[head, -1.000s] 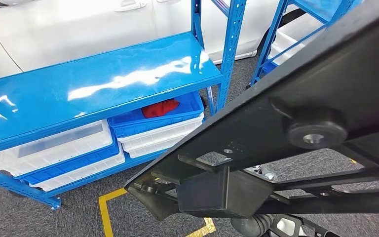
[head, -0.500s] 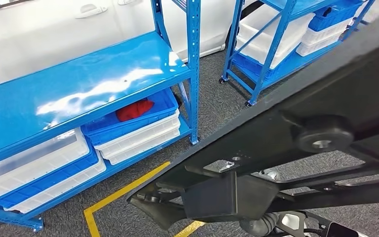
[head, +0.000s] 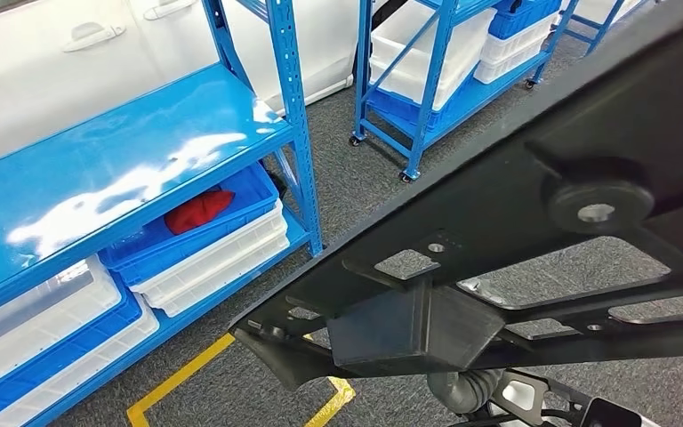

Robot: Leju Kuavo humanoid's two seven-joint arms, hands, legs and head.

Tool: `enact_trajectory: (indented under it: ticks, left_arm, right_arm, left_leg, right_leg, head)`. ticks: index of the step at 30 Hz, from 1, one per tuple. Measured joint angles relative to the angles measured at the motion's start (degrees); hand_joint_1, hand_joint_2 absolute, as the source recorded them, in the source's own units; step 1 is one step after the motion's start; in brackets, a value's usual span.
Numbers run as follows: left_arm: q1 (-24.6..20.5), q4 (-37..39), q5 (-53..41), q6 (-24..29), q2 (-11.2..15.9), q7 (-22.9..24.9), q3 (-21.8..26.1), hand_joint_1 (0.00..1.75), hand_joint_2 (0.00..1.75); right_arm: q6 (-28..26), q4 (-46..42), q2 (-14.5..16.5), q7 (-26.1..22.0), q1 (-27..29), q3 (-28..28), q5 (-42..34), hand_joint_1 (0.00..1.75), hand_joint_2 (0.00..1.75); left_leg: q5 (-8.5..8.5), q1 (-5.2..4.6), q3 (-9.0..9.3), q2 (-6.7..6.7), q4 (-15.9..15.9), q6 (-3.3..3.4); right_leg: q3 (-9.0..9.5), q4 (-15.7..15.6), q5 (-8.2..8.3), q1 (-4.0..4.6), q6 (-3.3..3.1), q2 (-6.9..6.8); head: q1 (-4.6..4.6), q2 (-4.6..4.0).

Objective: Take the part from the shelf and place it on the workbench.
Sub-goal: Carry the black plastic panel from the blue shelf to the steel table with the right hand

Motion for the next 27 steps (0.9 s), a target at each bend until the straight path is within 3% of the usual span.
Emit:
enact_trajectory:
  ticks: [2,3,5,6,7,8,10,12,15,17,18,20,21,22,23,24,26,27]
  left_arm:
    - [-0.43,0.00,0.08,-0.22,-0.07,-0.05,0.00,0.00,1.75]
    - [-0.56,0.00,0.14,-0.28,-0.15,-0.08,0.00,0.00,1.75]
    - [-0.48,0.00,0.27,-0.28,-0.31,-0.10,0.01,0.00,1.75]
    - [-0.40,0.00,0.32,-0.21,-0.39,-0.10,0.01,0.00,1.75]
    - [-0.36,0.00,0.34,-0.15,-0.49,-0.10,0.02,0.00,1.75]
    - [-0.40,0.00,0.35,-0.08,-0.61,-0.11,0.02,0.00,1.75]
    - [-0.61,0.00,0.35,-0.02,-0.90,-0.11,0.02,0.00,1.75]
    - [-0.78,0.00,0.33,0.00,-1.09,-0.13,0.01,0.00,1.75]
    - [-0.90,0.00,-0.16,-0.04,-1.22,-0.02,-0.04,0.00,1.75]
    - [-1.10,0.01,-0.98,0.12,-1.49,0.57,-0.31,0.00,1.75]
    - [-1.15,0.01,-1.47,0.27,-1.64,1.11,-0.54,0.00,1.75]
    - [-1.05,0.03,-2.31,0.56,-1.94,2.23,-1.06,0.00,1.75]
    - [-0.96,0.06,-2.58,0.67,-2.08,2.66,-1.24,0.00,1.75]
    - [-0.89,0.09,-2.74,0.73,-2.22,2.88,-1.36,0.00,1.75]
    - [-0.87,0.13,-2.87,0.79,-2.37,3.05,-1.45,0.00,1.75]
    - [-0.87,0.15,-2.97,0.84,-2.49,3.19,-1.51,0.00,1.75]
    - [-0.89,0.15,-3.08,1.11,-2.64,3.43,-1.65,0.00,1.75]
    - [-0.86,0.15,-3.05,1.27,-2.73,3.51,-1.70,0.00,1.75]
  right_arm:
    - [-0.75,0.01,-0.05,0.00,-0.56,0.07,0.08,1.75,1.75]
    - [-0.94,0.02,-0.07,0.00,-0.94,0.14,0.03,1.75,1.75]
    - [-1.03,0.08,-0.12,0.00,-1.44,0.34,-0.11,1.75,1.75]
    - [-1.04,0.12,-0.17,0.00,-1.50,0.44,-0.19,1.75,1.75]
    - [-1.04,0.16,-0.23,0.00,-1.52,0.52,-0.27,1.75,1.75]
    - [-1.05,0.20,-0.31,0.00,-1.57,0.56,-0.33,1.75,1.75]
    - [-1.05,0.23,-0.39,0.00,-1.84,0.61,-0.42,1.75,1.75]
    - [-1.06,0.24,-0.42,0.00,-2.19,0.69,-0.49,1.75,1.75]
    - [-1.46,0.33,-0.71,0.00,-2.51,1.03,-0.76,1.75,1.75]
    - [-2.29,0.48,-1.15,0.00,-2.60,1.52,-1.15,1.75,1.75]
    - [-2.91,0.60,-1.38,0.00,-2.65,1.84,-1.31,1.75,1.75]
    - [-4.34,0.93,-1.86,0.00,-2.71,2.57,-1.45,1.75,1.75]
    - [-4.87,1.13,-2.13,0.00,-2.70,2.95,-1.49,1.75,1.75]
    - [-5.23,1.31,-2.40,0.00,-2.69,3.26,-1.51,1.75,1.75]
    - [-5.53,1.50,-2.69,0.00,-2.73,3.57,-1.67,1.75,1.75]
    - [-5.84,1.65,-2.98,0.00,-2.84,3.90,-1.97,1.75,1.75]
    - [-6.67,1.96,-3.71,0.00,-3.48,4.73,-3.30,1.75,1.75]
    - [-7.01,2.23,-4.16,0.00,-4.04,5.20,-4.14,1.75,1.75]
  left_leg:
    - [0.75,0.26,0.29,1.22,-1.00,0.53]
    - [1.04,0.41,0.34,1.89,-1.38,0.72]
    - [1.15,0.35,0.15,3.28,-1.43,0.93]
    - [1.12,0.32,0.03,4.00,-1.34,0.93]
    - [1.08,0.30,-0.07,4.69,-1.23,0.90]
    - [1.01,0.30,-0.14,5.30,-1.10,0.81]
    - [0.68,0.32,-0.17,6.31,-0.62,0.44]
    - [0.20,0.11,-0.23,7.10,0.05,-0.22]
    - [-0.07,0.01,-0.14,8.11,0.29,-1.13]
    - [-1.38,0.25,-0.61,7.01,1.58,-1.70]
    - [-2.97,0.35,-1.60,5.87,3.91,-1.93]
    - [-7.01,0.47,-5.07,3.85,11.67,-2.15]
    - [-8.30,0.47,-6.77,3.51,15.37,-2.13]
    - [-8.51,0.46,-7.74,3.37,17.34,-2.03]
    - [-7.53,0.45,-7.63,3.27,16.97,-1.83]
    - [-5.59,0.44,-6.44,3.02,14.30,-1.54]
    - [-1.49,0.41,-2.77,0.81,6.08,-0.75]
    - [-0.41,0.36,-1.44,-0.37,2.98,-0.45]
  right_leg:
    - [-0.79,1.29,-1.08,0.18,0.56,-1.41]
    - [-1.91,3.67,-2.64,0.25,0.78,-2.88]
    - [-5.44,11.34,-6.65,0.08,1.21,-5.39]
    - [-6.90,14.56,-7.81,-0.05,1.44,-5.86]
    - [-7.42,15.93,-7.91,-0.18,1.62,-6.08]
    - [-6.70,14.92,-6.93,-0.30,1.74,-6.29]
    - [-2.32,7.27,-3.69,-0.40,1.69,-7.64]
    - [0.96,1.14,-2.06,-0.11,0.97,-8.86]
    - [1.08,0.33,-1.91,0.21,-0.26,-7.88]
    - [0.91,0.15,-1.62,0.03,-0.86,-7.04]
    - [0.84,0.05,-1.47,-0.08,-1.13,-6.62]
    - [0.63,0.04,-1.29,-0.01,-1.45,-5.64]
    - [0.55,0.05,-1.23,0.09,-1.55,-5.04]
    - [0.52,0.06,-1.18,0.20,-1.61,-4.39]
    - [0.55,0.07,-1.14,0.30,-1.64,-3.72]
    - [0.66,0.08,-1.11,0.39,-1.63,-3.03]
    - [0.79,0.10,-1.02,0.49,-1.49,-1.76]
    - [0.67,0.13,-0.90,0.40,-1.28,-1.14]
  head:
    - [0.01,0.00]
    - [0.01,0.00]
    - [0.01,0.00]
    - [0.02,0.00]
    - [0.02,0.00]
    - [0.01,0.00]
    - [0.01,0.00]
    - [0.01,0.00]
    - [0.01,0.00]
    - [0.00,0.00]
    - [0.00,0.00]
    - [0.00,0.00]
    - [0.00,0.00]
    - [0.00,0.00]
    - [0.00,0.00]
    - [0.00,0.00]
    - [0.01,0.00]
    - [0.01,0.00]
